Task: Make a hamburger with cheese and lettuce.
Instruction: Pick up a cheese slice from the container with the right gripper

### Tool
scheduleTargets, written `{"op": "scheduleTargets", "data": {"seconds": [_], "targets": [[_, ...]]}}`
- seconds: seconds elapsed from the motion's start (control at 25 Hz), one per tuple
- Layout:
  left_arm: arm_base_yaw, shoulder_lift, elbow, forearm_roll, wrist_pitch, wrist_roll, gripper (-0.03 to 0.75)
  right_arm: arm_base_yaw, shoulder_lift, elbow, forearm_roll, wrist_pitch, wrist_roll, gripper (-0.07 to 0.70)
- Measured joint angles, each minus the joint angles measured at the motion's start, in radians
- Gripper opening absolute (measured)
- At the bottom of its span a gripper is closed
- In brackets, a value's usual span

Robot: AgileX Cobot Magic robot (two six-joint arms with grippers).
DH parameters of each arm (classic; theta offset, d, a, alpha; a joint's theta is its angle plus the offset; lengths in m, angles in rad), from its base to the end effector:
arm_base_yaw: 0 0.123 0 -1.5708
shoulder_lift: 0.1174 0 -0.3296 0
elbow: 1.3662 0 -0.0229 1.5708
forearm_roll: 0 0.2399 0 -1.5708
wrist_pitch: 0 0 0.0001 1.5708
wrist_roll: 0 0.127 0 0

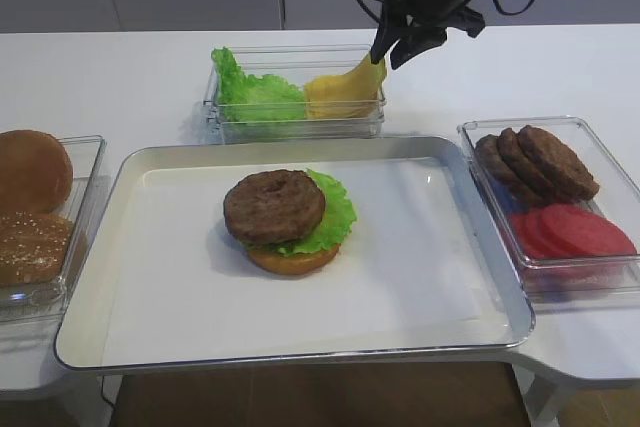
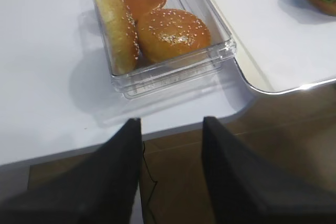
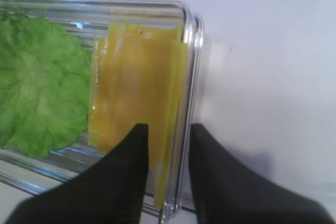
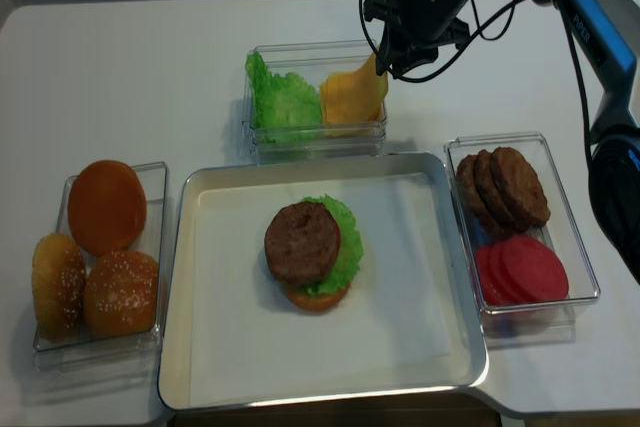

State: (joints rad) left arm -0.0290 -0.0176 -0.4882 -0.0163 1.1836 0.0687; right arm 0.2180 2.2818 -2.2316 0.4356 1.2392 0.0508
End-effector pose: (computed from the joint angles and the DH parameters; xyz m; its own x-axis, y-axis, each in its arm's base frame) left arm -0.0364 -0.0009 0.2381 -0.5529 0.0786 -0.8295 0.0762 0.9961 0.0435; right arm 0.5036 0.1635 0.2703 -0.9511 -0.0230 -0.3081 -0.1632 0.8841 0.4379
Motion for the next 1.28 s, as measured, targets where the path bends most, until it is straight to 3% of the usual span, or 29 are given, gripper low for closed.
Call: {"op": "scheduleTargets", "data": {"seconds": [1.08, 1.28], "targets": [[0.0, 0.0, 0.0, 0.0, 0.0, 0.0, 0.288, 0.0, 0.018, 0.0, 0.028, 0.001, 0.0, 0.223], [0.0, 0.0, 0.0, 0.0, 0.0, 0.0, 0.288, 0.0, 0.018, 0.0, 0.028, 0.001, 0.004, 0.184]]}}
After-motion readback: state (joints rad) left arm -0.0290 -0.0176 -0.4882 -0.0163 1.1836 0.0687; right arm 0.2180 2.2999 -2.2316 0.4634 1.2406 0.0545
